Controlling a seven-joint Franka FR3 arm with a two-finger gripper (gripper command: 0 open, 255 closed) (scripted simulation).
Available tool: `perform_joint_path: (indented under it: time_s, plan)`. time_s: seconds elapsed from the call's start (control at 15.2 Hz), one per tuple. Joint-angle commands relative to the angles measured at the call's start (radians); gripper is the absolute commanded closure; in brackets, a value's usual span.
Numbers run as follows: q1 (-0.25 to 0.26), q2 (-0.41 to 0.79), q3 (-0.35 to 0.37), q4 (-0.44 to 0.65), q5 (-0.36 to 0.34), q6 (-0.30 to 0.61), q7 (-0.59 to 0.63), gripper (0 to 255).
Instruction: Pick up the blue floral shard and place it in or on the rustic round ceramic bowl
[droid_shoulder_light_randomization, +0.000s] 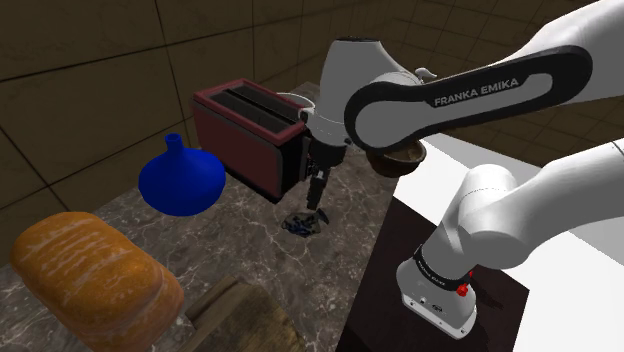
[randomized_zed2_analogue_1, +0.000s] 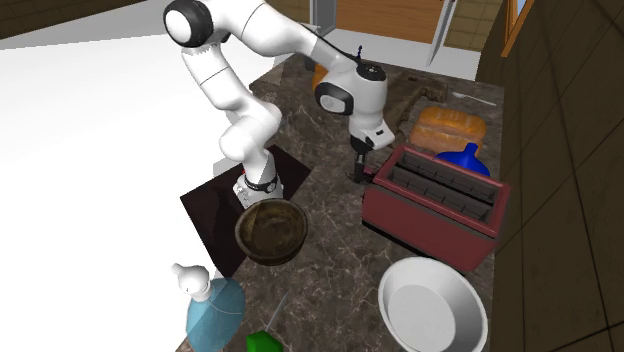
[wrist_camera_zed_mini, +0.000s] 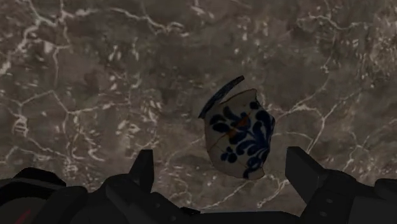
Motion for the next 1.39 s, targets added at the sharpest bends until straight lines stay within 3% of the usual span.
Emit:
perform_joint_path:
  time_s: [0.0, 0.13, 0.59, 1.12, 1.19, 1.32]
  plan:
    - [0.033, 0.051, 0.023, -0.011, 0.029, 0.086, -0.016, 0]
    - [0.061, 0.098, 0.044, -0.012, 0.052, 0.153, -0.028, 0]
    - [0.07, 0.185, 0.063, -0.049, 0.072, 0.278, -0.035, 0]
    - [0.072, 0.193, 0.063, -0.052, 0.073, 0.289, -0.035, 0]
    - [0.072, 0.189, 0.063, -0.054, 0.074, 0.287, -0.035, 255]
    - [0.074, 0.189, 0.064, -0.056, 0.075, 0.289, -0.034, 255]
